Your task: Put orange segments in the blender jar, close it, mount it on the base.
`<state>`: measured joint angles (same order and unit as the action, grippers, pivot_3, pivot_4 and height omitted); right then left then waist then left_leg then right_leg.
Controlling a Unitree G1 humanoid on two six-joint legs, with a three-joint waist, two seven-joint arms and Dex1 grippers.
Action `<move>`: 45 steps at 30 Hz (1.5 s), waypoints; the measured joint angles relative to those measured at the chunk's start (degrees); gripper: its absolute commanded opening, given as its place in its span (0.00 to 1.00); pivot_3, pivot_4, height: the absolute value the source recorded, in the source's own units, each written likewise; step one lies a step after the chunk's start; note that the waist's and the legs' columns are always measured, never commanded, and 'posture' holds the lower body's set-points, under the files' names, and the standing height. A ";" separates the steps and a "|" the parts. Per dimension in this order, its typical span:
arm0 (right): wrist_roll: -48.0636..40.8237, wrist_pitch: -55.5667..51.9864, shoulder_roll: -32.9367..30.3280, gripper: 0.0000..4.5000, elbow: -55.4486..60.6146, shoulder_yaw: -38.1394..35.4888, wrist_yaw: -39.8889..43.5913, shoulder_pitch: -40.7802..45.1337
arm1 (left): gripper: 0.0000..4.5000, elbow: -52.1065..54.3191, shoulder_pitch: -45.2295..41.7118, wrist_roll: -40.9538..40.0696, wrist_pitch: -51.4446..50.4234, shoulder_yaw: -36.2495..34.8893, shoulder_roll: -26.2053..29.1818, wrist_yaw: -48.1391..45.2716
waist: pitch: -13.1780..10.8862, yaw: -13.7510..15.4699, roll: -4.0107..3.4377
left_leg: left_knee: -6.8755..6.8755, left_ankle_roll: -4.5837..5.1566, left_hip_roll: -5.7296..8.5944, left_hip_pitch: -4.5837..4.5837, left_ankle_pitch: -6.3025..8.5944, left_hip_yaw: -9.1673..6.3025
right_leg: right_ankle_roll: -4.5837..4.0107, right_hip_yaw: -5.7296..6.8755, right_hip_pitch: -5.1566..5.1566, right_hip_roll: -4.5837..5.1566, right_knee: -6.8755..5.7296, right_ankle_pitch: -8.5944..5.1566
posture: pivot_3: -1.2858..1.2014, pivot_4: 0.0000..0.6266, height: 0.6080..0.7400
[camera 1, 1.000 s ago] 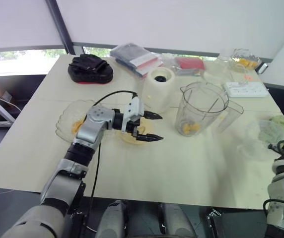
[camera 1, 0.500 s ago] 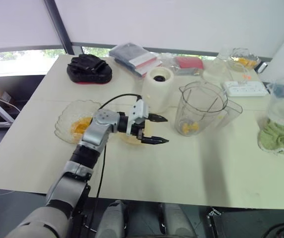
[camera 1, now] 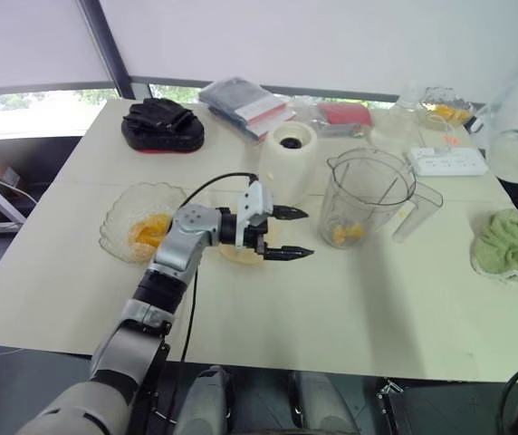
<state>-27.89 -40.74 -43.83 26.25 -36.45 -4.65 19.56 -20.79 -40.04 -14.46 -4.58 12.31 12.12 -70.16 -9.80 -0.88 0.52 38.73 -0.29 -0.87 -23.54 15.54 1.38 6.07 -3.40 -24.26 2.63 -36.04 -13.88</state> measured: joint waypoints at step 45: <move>29.49 12.46 -4.30 0.01 -0.86 20.46 16.90 2.06 | 0.88 10.63 5.77 -5.43 -6.10 -4.59 0.17 12.90 | -0.05 0.11 0.06 | 0.00 0.00 0.02 -0.03 0.00 0.02 | 0.01 0.01 -0.05 0.00 0.00 0.01 | 0.52 0.24 1.00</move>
<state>1.60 -28.27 -48.13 25.39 -15.98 12.25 21.62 -10.17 -34.26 -19.89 -10.68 7.72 12.29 -57.26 -9.86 -0.77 0.58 38.73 -0.29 -0.84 -23.57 15.54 1.41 6.08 -3.39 -24.31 2.63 -36.04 -13.87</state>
